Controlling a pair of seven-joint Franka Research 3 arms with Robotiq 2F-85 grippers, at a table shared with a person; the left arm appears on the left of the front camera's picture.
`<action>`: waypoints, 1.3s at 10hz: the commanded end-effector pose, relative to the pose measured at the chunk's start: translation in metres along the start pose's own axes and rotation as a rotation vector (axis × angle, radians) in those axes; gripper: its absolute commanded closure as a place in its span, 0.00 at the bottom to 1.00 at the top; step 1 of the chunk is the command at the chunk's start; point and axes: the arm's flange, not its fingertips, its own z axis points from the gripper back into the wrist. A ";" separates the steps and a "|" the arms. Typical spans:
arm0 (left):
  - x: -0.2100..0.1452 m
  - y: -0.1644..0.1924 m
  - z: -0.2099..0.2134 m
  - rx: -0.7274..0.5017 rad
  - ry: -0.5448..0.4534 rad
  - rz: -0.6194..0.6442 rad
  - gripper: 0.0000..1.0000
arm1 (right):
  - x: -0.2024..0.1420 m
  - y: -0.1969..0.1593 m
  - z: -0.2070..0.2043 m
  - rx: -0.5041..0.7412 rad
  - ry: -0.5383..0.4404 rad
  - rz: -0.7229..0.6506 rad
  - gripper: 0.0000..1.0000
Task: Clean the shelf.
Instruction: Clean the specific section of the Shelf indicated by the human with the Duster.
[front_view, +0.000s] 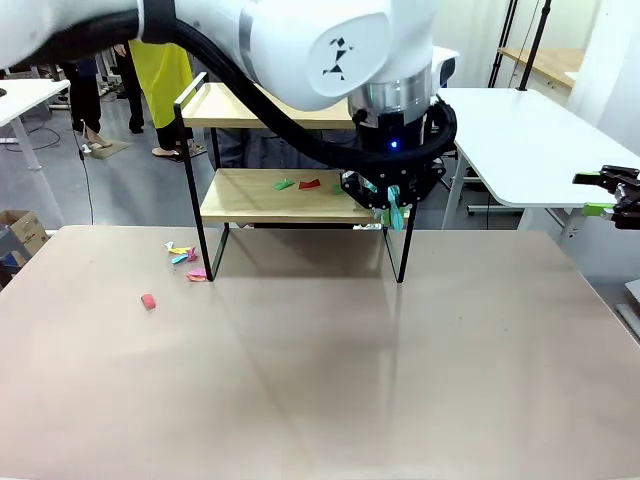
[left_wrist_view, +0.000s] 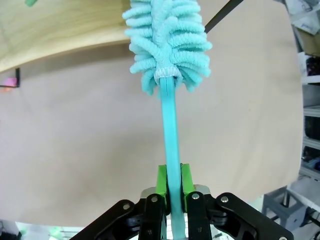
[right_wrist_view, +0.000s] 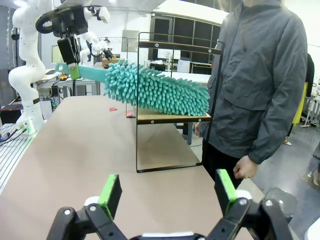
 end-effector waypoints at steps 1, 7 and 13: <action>-0.001 -0.004 -0.011 0.005 0.006 0.052 0.87 | 0.003 -0.001 -0.001 -0.001 0.003 0.006 0.00; 0.007 0.028 -0.018 0.055 0.042 0.059 0.87 | 0.003 -0.001 -0.001 -0.001 0.003 0.006 0.00; 0.020 0.149 -0.017 0.225 0.082 0.136 0.87 | 0.003 -0.001 -0.001 -0.001 0.003 0.006 0.00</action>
